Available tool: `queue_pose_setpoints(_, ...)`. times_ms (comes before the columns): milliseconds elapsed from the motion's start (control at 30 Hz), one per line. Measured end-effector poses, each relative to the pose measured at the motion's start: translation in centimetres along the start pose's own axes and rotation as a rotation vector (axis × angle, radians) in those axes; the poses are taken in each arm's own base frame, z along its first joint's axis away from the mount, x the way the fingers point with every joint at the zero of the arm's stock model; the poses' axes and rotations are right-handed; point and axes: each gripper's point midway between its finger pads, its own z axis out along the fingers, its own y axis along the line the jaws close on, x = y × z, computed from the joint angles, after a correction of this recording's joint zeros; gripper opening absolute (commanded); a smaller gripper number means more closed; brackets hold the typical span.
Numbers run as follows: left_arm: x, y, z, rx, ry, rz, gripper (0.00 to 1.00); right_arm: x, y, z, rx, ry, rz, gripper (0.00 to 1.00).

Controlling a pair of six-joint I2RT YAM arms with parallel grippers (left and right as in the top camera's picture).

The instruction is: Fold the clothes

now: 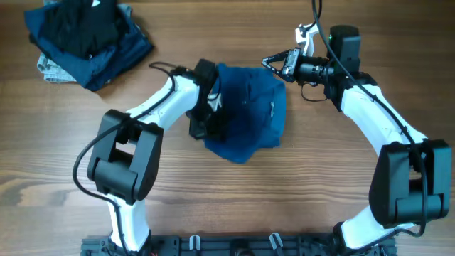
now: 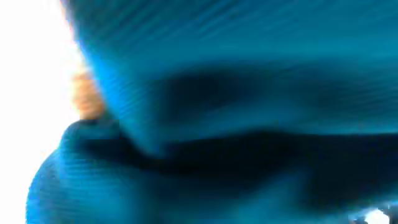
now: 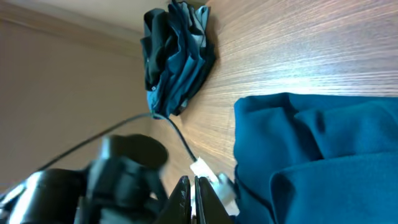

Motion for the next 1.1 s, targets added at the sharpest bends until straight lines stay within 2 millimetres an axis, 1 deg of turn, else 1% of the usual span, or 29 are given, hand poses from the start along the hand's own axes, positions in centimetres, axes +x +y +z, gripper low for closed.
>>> queue_pose_setpoints(67,0.3,1.5,0.3,-0.023,0.014,-0.033,0.04,0.0,0.1,0.0,-0.004,0.0,0.009,0.04)
queue_pose_setpoints(133,0.1,2.6,0.0,-0.039,0.011,-0.063,0.04,0.0,0.1,0.0,-0.005,-0.001,0.017,0.04)
queue_pose_setpoints(200,-0.2,3.4,-0.4,-0.046,0.004,-0.084,0.04,0.0,0.1,0.0,-0.005,-0.001,0.018,0.04)
queue_pose_setpoints(267,-0.2,3.4,-1.1,-0.049,-0.017,-0.081,0.04,-0.1,0.1,0.0,-0.005,-0.001,0.021,0.05)
queue_pose_setpoints(300,-0.4,2.8,-2.0,-0.037,-0.054,-0.062,0.11,-0.1,0.1,0.0,-0.005,-0.001,0.02,0.04)
queue_pose_setpoints(333,-1.0,1.5,-4.0,-0.004,-0.139,-0.018,0.19,-0.1,0.1,0.0,-0.005,-0.001,0.024,0.04)
queue_pose_setpoints(367,-1.3,0.8,-5.1,0.014,-0.182,0.004,0.19,-0.1,0.1,0.0,-0.005,-0.001,0.024,0.04)
queue_pose_setpoints(400,-2.2,-0.3,-6.7,0.045,-0.266,0.044,0.19,-0.1,0.1,0.0,-0.006,-0.001,0.024,0.04)
queue_pose_setpoints(467,-4.0,-3.3,-11.0,0.133,-0.459,0.13,0.17,-0.1,0.1,0.0,-0.006,-0.002,0.022,0.04)
queue_pose_setpoints(500,-4.4,-4.4,-12.5,0.166,-0.518,0.161,0.15,-0.1,0.2,0.0,-0.007,-0.002,0.021,0.04)
queue_pose_setpoints(567,-5.5,-6.5,-14.5,0.238,-0.604,0.218,0.12,0.0,0.3,0.0,-0.013,0.003,0.021,0.04)
queue_pose_setpoints(600,-6.0,-7.1,-14.8,0.266,-0.622,0.234,0.11,0.0,0.4,0.0,-0.021,0.006,0.019,0.05)
queue_pose_setpoints(667,-7.3,-8.0,-14.3,0.316,-0.629,0.249,0.1,-0.2,0.5,-0.3,-0.032,0.006,0.021,0.04)
queue_pose_setpoints(733,-8.7,-8.3,-13.1,0.343,-0.624,0.248,0.09,-0.8,0.1,-1.1,-0.037,-0.008,0.029,0.04)
queue_pose_setpoints(767,-9.3,-8.4,-12.6,0.351,-0.621,0.248,0.09,-1.2,-0.3,-1.8,-0.038,-0.02,0.037,0.04)
queue_pose_setpoints(867,-11.1,-8.3,-9.9,0.383,-0.583,0.237,0.08,-3.0,-1.5,-4.7,-0.055,-0.065,0.064,0.04)
queue_pose_setpoints(933,-12.1,-8.1,-8.4,0.394,-0.57,0.23,0.1,-3.5,-1.8,-6.0,-0.072,-0.076,0.074,0.04)
queue_pose_setpoints(1000,-13.2,-7.8,-7.1,0.403,-0.567,0.228,0.12,-3.4,-1.7,-6.6,-0.097,-0.068,0.077,0.04)
queue_pose_setpoints(1067,-14.0,-7.2,-5.8,0.404,-0.558,0.215,0.15,-3.1,-1.3,-6.6,-0.119,-0.049,0.076,0.04)
queue_pose_setpoints(1100,-14.4,-7.0,-5.5,0.406,-0.558,0.212,0.15,-2.9,-1.2,-6.6,-0.128,-0.039,0.08,0.04)
